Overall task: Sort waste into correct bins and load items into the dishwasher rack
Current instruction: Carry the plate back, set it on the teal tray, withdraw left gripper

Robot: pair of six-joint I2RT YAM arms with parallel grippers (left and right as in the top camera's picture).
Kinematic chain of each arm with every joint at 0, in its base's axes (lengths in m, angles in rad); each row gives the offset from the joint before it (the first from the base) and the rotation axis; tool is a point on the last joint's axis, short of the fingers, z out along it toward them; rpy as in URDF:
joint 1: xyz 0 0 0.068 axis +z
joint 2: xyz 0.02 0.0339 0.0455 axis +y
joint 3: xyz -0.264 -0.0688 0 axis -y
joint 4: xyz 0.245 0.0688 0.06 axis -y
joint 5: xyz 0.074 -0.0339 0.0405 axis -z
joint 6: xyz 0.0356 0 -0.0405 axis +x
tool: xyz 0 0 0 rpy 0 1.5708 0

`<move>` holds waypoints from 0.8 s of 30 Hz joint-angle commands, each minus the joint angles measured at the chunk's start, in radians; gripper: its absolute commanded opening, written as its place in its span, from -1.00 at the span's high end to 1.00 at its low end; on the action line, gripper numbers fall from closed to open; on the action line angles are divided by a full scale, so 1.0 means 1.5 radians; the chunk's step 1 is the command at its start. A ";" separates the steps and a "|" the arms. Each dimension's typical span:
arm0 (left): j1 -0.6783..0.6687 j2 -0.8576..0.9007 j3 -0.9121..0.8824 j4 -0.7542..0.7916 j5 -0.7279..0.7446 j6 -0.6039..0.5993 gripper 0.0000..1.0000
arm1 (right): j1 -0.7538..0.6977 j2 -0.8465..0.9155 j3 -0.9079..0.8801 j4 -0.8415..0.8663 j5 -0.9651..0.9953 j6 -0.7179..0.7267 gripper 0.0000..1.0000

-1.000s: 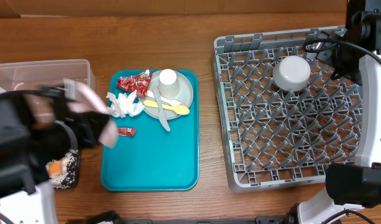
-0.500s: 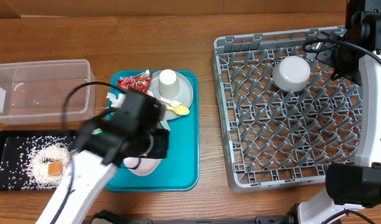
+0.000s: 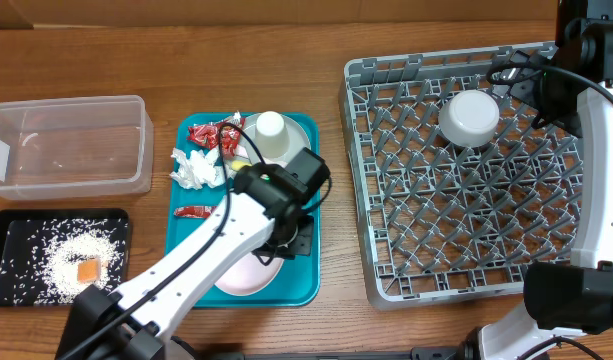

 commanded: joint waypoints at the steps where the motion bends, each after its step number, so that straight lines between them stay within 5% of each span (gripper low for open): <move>1: -0.015 0.021 -0.002 0.002 -0.017 -0.024 0.89 | 0.001 -0.006 0.002 0.004 0.007 0.003 -1.00; 3: -0.016 0.026 -0.002 0.002 -0.017 -0.024 0.84 | 0.001 -0.006 0.002 0.004 0.007 0.003 -1.00; 10: -0.014 0.026 0.010 -0.017 0.005 -0.021 0.09 | 0.001 -0.006 0.002 0.004 0.007 0.003 -1.00; 18: -0.014 0.014 0.121 -0.137 -0.017 -0.021 -0.16 | 0.001 -0.006 0.002 0.004 0.007 0.003 -1.00; 19: -0.014 0.011 0.141 -0.156 -0.031 -0.022 -0.33 | 0.001 -0.006 0.002 0.004 0.007 0.003 -1.00; 20: -0.014 0.007 0.168 -0.179 -0.056 -0.024 -1.00 | 0.001 -0.006 0.002 0.004 0.007 0.003 -1.00; 24: 0.009 -0.010 0.253 -0.273 -0.169 -0.132 -1.00 | 0.001 -0.006 0.002 0.004 0.007 0.003 -1.00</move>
